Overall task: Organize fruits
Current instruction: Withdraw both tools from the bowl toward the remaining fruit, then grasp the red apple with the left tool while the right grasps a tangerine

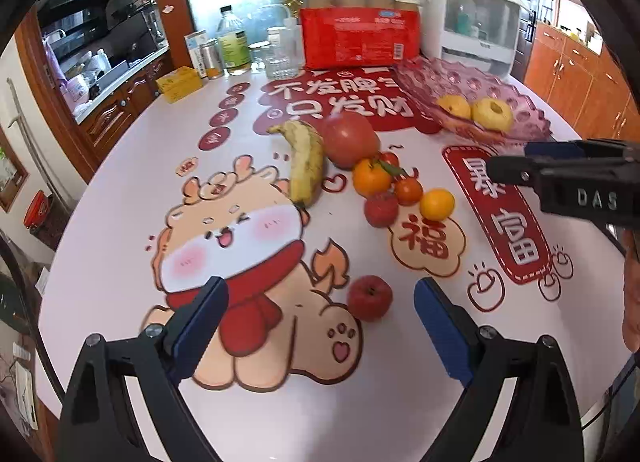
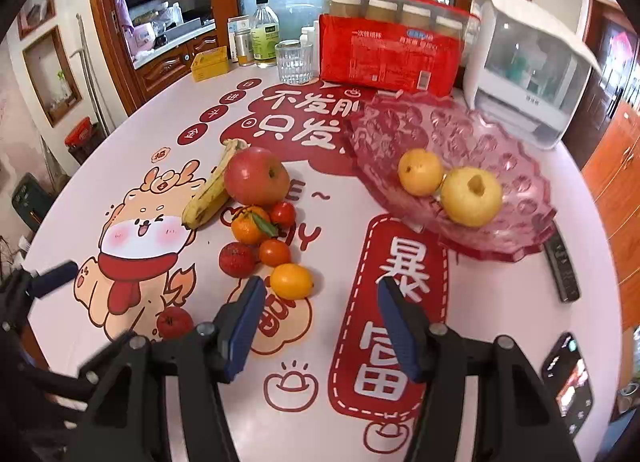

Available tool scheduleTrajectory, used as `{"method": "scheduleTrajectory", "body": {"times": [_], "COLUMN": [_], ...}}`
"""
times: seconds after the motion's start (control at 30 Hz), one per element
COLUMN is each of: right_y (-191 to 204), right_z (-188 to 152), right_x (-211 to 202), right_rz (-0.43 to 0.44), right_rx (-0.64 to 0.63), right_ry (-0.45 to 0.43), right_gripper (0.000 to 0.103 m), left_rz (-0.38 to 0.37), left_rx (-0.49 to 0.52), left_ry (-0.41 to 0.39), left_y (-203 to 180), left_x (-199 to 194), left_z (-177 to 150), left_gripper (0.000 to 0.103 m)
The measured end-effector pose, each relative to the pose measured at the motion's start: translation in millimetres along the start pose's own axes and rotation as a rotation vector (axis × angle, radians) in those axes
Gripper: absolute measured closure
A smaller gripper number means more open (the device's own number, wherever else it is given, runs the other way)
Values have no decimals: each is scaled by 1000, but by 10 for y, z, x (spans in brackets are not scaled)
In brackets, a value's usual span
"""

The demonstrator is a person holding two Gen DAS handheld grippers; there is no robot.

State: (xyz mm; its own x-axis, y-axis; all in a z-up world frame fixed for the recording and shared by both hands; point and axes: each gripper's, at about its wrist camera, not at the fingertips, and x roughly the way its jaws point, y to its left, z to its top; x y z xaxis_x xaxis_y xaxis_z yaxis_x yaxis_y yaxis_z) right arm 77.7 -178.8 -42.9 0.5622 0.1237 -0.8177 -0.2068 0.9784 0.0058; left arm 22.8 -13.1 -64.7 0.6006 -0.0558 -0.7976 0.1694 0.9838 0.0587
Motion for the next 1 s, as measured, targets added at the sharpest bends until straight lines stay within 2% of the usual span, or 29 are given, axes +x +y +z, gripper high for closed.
{"method": "scheduleTrajectory", "body": {"times": [0.13,0.33,0.6,0.83,1.0], "right_y": [-61,-62,62,110,161], "right_z": [-68,-146,-95,-86,-88], "right_x": [141,420,653,797,850], "right_rz": [18,50,71,77,68], "right_rx": [19,23,-4,-16,-34], "right_ry": [3,54,75,100,104], "right_gripper": [45,44,44,44,44], "left_rz": [-49,-74,-86,-97,-111], "left_rx": [-27,-93,-130,-148,-143], "left_ry": [9,31,64,81,90], "left_y": [-25,1,-12,21,0], "left_x": [128,344,523,590,618], "left_z": [-43,-96,-123,-136,-135], "left_gripper": [10,12,29,40,58]}}
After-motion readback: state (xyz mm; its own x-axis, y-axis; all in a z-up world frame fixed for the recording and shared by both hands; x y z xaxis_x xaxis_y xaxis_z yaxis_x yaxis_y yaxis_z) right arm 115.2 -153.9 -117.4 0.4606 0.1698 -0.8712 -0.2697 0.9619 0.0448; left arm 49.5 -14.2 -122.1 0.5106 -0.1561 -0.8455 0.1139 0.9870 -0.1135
